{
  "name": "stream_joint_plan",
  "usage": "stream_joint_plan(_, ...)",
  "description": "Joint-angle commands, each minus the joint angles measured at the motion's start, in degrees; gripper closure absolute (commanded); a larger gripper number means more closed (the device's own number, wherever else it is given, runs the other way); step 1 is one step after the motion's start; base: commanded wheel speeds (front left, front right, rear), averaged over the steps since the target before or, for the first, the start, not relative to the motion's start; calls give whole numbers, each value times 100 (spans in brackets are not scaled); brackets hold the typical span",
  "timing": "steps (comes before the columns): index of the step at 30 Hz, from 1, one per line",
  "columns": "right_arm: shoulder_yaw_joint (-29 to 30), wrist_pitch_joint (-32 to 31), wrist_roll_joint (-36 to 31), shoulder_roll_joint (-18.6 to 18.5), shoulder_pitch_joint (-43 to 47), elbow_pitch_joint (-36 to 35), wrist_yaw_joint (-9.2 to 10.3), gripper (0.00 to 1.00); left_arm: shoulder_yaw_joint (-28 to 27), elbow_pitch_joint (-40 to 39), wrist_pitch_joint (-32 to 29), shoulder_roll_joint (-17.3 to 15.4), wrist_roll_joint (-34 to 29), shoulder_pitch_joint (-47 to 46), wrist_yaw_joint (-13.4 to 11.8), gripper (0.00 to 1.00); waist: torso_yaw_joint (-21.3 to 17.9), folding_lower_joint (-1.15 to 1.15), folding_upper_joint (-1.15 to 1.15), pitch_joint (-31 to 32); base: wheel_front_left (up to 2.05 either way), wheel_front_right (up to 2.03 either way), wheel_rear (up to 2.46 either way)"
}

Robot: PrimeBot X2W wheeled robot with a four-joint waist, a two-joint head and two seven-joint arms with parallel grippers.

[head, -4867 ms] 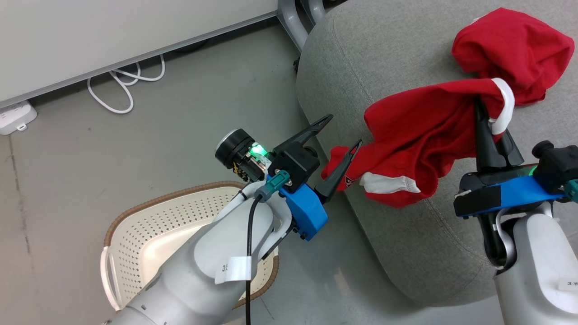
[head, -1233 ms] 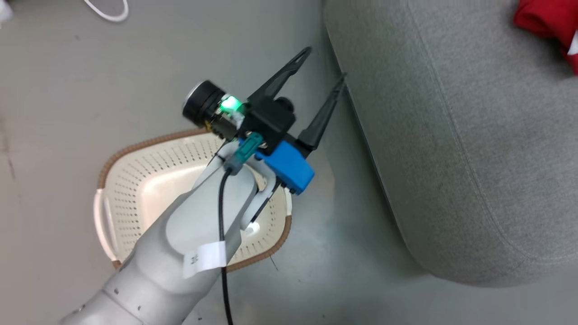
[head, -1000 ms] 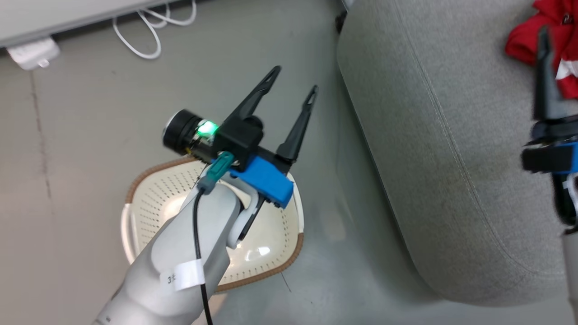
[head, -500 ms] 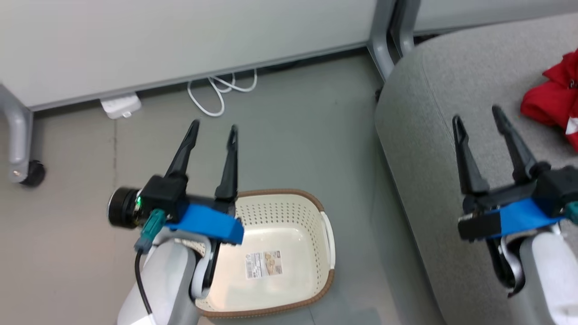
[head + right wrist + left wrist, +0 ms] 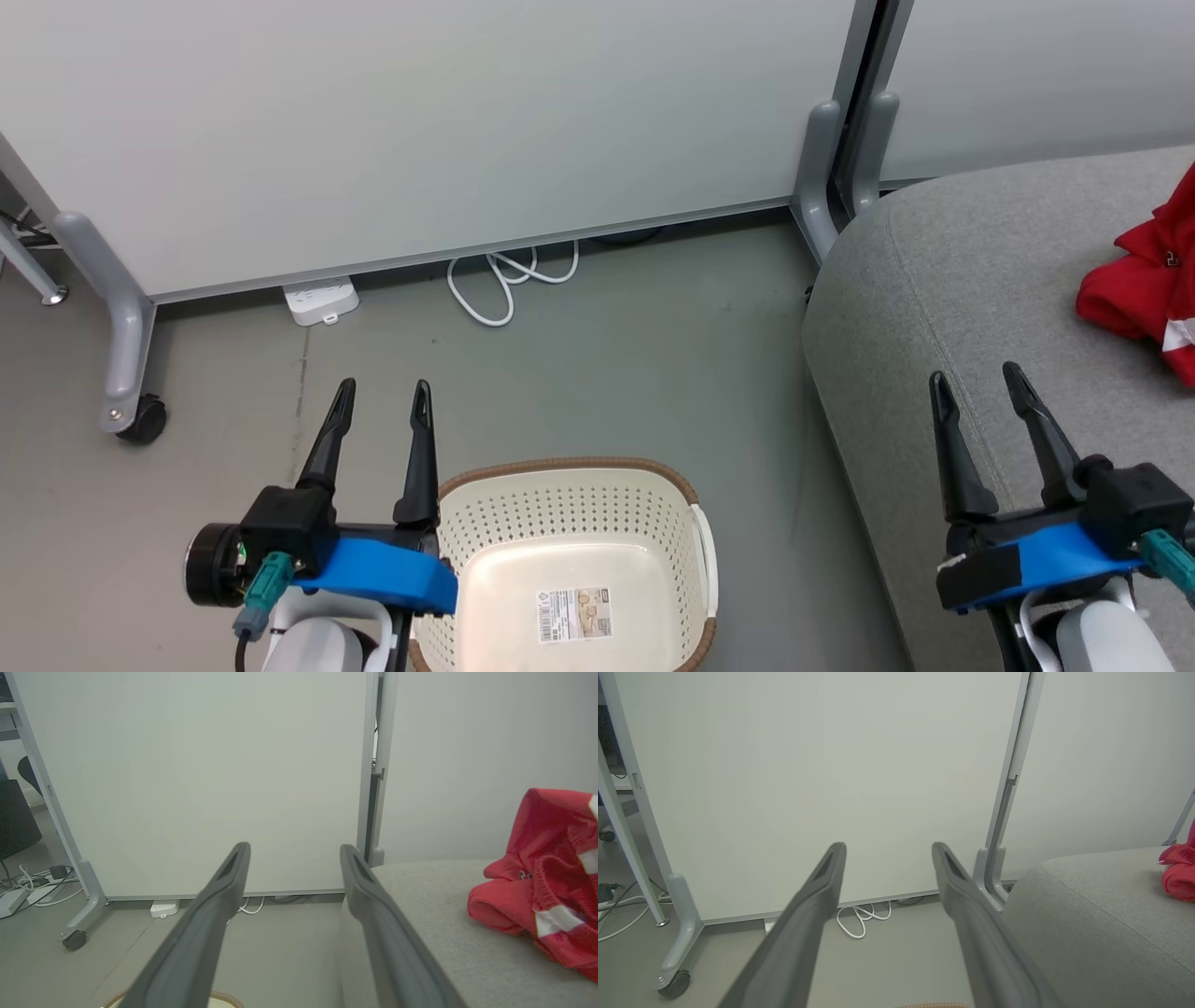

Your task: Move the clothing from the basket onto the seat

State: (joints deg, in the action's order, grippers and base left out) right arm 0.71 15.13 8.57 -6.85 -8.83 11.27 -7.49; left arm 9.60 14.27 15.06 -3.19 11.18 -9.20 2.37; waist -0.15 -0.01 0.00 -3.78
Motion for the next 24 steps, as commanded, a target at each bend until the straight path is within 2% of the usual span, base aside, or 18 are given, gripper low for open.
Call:
stream_joint_plan(1,17,1,3,48,137,9,-1,0,-60,-44,15,18,-42,92,35,0,37,1,0,66,0,0,0)
stream_joint_plan(7,60,1,33,135,414,67,-1,0,-279,-162,15,31,8,357,53,0,105,1,0,182,0,0,0)
stream_joint_plan(24,72,1,50,273,659,76,-1,0,-382,-265,16,34,123,666,-46,0,186,1,0,359,0,0,0)
